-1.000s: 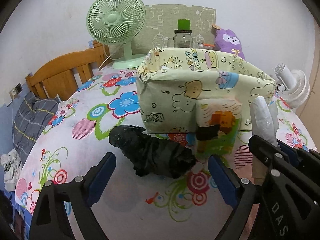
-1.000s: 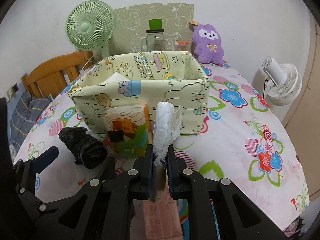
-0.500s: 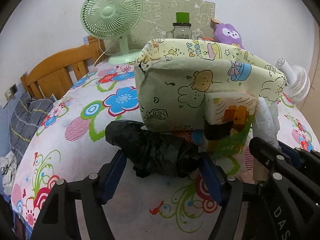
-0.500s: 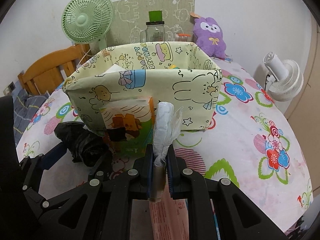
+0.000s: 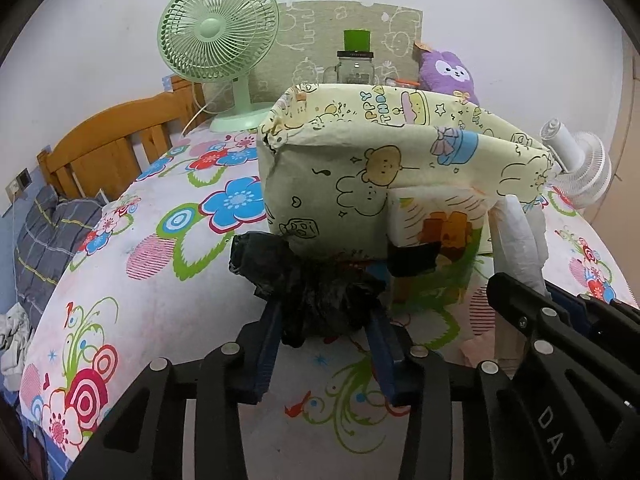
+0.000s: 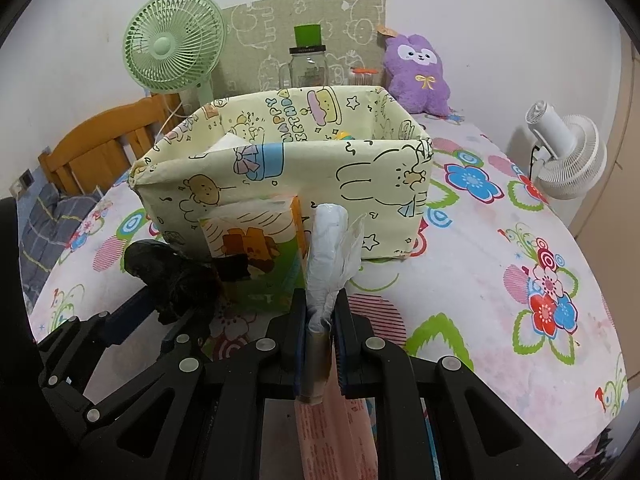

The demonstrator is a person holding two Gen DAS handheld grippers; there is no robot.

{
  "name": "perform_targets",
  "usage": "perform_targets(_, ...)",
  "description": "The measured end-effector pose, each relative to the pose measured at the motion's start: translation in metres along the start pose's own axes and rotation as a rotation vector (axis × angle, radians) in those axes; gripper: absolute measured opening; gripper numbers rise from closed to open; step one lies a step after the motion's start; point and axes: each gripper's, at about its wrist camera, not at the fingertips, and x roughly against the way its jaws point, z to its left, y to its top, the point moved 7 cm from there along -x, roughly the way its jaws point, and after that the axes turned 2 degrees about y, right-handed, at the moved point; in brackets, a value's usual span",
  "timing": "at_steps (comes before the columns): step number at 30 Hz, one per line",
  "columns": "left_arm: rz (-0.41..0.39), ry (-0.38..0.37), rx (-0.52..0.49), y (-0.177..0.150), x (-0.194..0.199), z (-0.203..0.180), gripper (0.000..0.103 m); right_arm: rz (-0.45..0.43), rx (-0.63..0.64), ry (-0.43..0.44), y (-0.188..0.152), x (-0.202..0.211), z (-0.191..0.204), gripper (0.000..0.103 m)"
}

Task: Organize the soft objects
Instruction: 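Close the left tool on the folded black umbrella while the right tool holds the white bag, then lift the black umbrella with the left tool while the right tool carries the white bag toward the box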

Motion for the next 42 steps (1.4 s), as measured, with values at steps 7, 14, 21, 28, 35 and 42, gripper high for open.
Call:
perform_targets(7,-0.013,0.003,0.001,-0.001,0.013,-0.003,0.041,-0.013,-0.003,0.007,-0.001,0.009,-0.002,0.015)
perform_targets(14,-0.036,0.006,0.007,0.001,0.030,-0.007,0.041,-0.038,-0.003,0.018,0.000,0.024,-0.005,0.015)
perform_targets(21,-0.049,0.006,0.006,0.004,0.048,-0.014,0.041,-0.060,-0.009,0.026,0.003,0.041,-0.010,0.015)
perform_targets(28,-0.084,0.011,0.018,0.013,0.069,-0.021,0.042,-0.100,-0.021,0.047,0.008,0.064,-0.017,0.015)
perform_targets(35,-0.110,0.025,0.009,0.024,0.089,-0.029,0.042,-0.124,-0.034,0.064,0.016,0.085,-0.023,0.015)
perform_targets(42,-0.145,0.025,0.003,0.035,0.106,-0.034,0.042,-0.160,-0.028,0.065,0.028,0.104,-0.028,0.015)
